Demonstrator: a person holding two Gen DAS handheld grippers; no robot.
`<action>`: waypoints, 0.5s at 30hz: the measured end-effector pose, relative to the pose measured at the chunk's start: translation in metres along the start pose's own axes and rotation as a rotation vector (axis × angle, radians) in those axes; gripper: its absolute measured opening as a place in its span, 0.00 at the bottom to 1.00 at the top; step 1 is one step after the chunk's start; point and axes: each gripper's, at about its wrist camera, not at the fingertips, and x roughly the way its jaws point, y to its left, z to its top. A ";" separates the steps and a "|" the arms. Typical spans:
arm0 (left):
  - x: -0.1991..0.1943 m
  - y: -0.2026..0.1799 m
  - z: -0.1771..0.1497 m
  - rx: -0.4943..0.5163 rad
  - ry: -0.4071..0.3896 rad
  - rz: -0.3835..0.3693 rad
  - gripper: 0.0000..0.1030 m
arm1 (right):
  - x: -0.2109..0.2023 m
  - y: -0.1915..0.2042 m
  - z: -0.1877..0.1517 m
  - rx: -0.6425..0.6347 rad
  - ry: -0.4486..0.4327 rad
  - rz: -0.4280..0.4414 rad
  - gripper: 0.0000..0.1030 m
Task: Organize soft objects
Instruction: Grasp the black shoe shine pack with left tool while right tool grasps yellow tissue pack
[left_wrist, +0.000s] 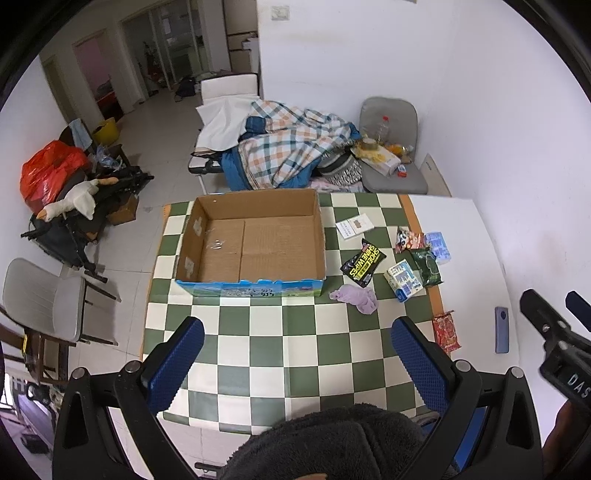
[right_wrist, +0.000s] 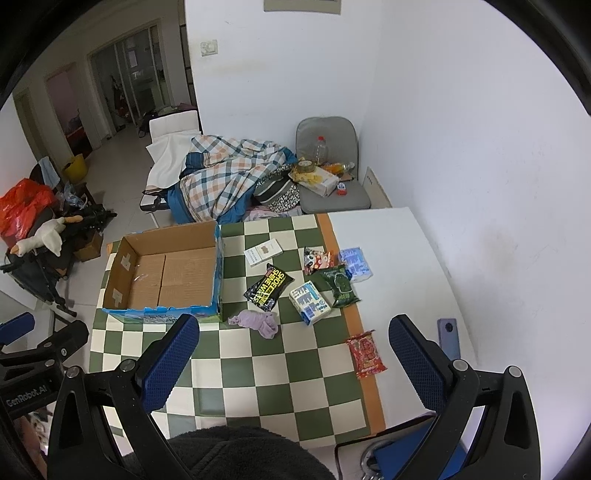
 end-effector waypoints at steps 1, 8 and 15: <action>0.005 -0.003 0.000 0.007 0.003 -0.008 1.00 | 0.005 -0.005 0.000 0.014 0.006 0.002 1.00; 0.089 -0.058 0.040 0.201 0.025 0.030 1.00 | 0.081 -0.066 0.003 0.124 0.133 -0.038 1.00; 0.226 -0.114 0.078 0.350 0.203 0.070 1.00 | 0.229 -0.094 -0.001 0.076 0.294 0.019 1.00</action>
